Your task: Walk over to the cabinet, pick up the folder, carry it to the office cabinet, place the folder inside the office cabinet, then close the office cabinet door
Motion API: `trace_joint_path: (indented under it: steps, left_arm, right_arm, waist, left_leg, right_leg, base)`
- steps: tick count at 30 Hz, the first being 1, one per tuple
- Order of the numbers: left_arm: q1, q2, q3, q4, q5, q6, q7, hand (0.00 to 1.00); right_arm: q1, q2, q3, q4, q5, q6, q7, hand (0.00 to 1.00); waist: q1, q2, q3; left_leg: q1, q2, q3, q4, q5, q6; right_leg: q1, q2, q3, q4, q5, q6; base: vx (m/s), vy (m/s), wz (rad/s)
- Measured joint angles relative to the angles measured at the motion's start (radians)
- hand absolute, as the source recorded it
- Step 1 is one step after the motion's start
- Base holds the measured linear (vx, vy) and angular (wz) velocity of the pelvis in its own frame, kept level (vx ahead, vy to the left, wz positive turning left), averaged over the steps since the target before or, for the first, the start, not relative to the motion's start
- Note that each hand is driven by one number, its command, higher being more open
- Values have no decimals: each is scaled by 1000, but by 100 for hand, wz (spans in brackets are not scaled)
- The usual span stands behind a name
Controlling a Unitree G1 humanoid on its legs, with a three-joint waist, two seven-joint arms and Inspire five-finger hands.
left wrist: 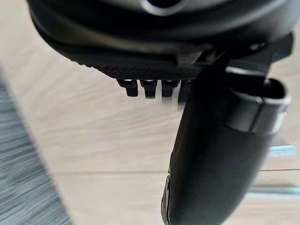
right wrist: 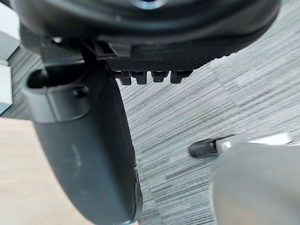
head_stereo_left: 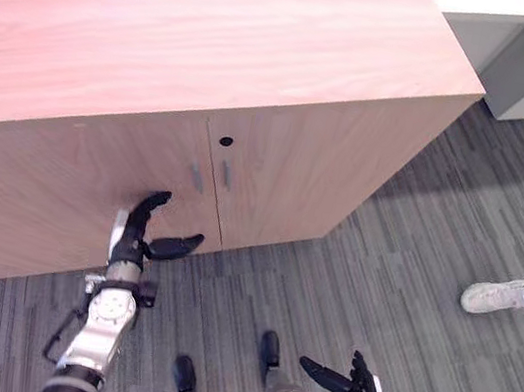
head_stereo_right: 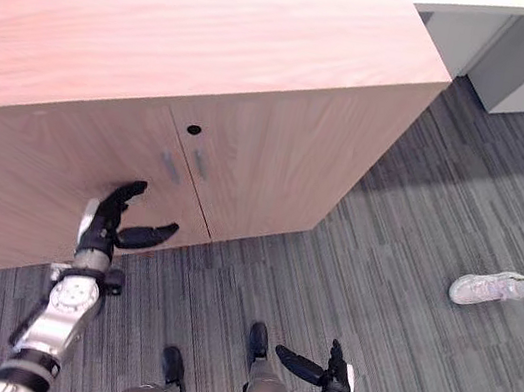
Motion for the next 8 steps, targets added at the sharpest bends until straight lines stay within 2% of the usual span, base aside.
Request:
trace_joint_path:
  steps: [3, 5, 8]
  left_arm:
    - [104, -28, 1, 39, -6, 1, -35, 100]
    - [145, -39, 14, 129, -5, 2, -50, 100]
    - [169, -47, 64, 224, 0, 14, -66, 100]
  right_arm:
    - [2, -6, -21, -1, 0, 2, -2, 100]
    - [3, -15, -33, -1, -5, 5, -2, 100]
    - [-2, -21, -37, -1, -8, 5, -2, 100]
  waist:
    - [11, 31, -24]
    - [27, 50, -44]
    - [39, 48, -55]
  left_leg:
    - [7, -3, -20, -2, -2, 1]
    - [13, -6, -35, -4, -2, 1]
    - [21, -7, -53, -8, -1, -1]
  right_leg:
    - [6, -4, -14, 19, -22, 2]
    - [18, -7, -31, 22, -35, 12]
    - [34, -7, -48, 20, -41, 12]
  base:
    - [-14, -9, 20]
    - [-7, -13, 19]
    - [-9, -15, 18]
